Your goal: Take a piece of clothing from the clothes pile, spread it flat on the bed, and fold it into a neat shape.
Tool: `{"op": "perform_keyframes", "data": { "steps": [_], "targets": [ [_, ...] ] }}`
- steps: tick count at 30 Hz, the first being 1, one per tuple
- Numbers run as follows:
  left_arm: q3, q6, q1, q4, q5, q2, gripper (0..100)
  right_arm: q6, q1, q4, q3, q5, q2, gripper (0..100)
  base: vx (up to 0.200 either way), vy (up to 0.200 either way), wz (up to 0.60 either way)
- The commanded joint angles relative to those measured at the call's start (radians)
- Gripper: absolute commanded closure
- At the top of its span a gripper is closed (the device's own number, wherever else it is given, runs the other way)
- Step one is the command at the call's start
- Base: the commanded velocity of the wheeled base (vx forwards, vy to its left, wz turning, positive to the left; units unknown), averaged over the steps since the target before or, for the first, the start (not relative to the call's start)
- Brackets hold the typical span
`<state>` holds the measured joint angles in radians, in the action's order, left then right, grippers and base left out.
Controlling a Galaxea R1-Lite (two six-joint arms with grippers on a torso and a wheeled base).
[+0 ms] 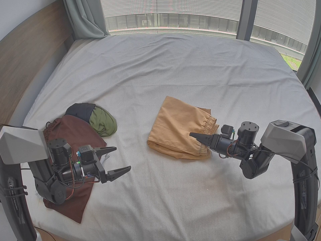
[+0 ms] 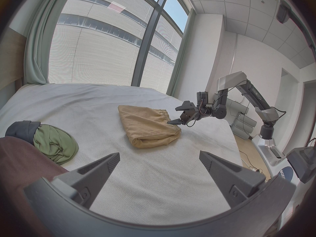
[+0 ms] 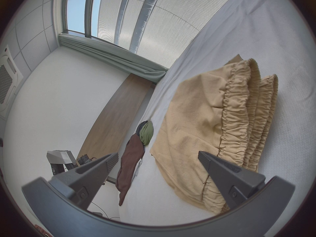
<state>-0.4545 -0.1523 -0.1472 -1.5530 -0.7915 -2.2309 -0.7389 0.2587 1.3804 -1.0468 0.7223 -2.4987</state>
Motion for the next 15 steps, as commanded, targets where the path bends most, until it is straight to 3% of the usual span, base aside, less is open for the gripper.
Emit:
{"op": "perform_keyframes", "data": {
  "steps": [1,11,15],
  "targets": [
    [0.000,0.000,-0.002,-0.002,0.000,-0.007,0,0.001,-0.007,0.002,-0.013,0.000,-0.055,0,0.000,0.000,0.00],
    [-0.001,0.000,-0.005,-0.002,0.000,0.023,0,0.006,-0.009,0.026,0.024,-0.001,-0.012,0,0.000,0.000,0.00],
    [0.007,0.007,-0.022,-0.002,0.001,0.079,0,0.007,-0.004,0.062,0.120,0.000,0.124,0,0.000,0.000,0.00]
  ]
}}
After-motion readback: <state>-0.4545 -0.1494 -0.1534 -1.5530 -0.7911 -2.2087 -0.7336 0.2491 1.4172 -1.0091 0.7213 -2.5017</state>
